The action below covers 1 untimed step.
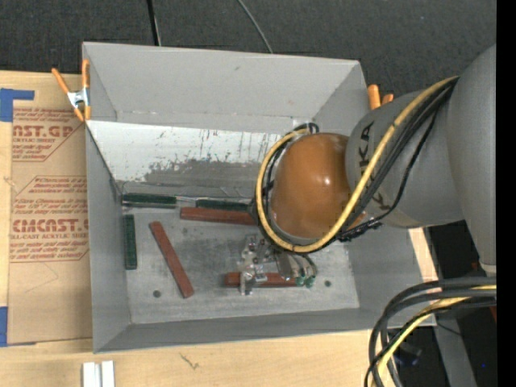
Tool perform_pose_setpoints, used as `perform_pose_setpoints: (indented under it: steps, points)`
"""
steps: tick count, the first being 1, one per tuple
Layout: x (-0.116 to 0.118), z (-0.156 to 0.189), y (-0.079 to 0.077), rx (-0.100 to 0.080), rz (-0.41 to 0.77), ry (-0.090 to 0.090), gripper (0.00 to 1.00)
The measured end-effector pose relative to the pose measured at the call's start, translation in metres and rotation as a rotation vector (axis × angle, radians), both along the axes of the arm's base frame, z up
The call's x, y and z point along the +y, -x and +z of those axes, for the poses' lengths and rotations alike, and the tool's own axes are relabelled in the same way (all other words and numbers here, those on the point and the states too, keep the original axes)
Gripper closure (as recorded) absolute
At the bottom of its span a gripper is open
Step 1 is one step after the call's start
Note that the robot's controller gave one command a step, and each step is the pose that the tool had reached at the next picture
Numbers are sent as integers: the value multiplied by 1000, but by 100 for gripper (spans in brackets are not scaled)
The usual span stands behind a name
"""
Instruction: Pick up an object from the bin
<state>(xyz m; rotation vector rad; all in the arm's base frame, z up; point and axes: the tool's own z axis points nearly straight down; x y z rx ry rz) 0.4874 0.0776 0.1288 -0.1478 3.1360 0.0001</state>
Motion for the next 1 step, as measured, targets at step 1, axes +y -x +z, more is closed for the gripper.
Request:
perform_pose_setpoints:
  steps: [1]
  points:
    - [-17, 96, -7, 1, 15, -1, 100]
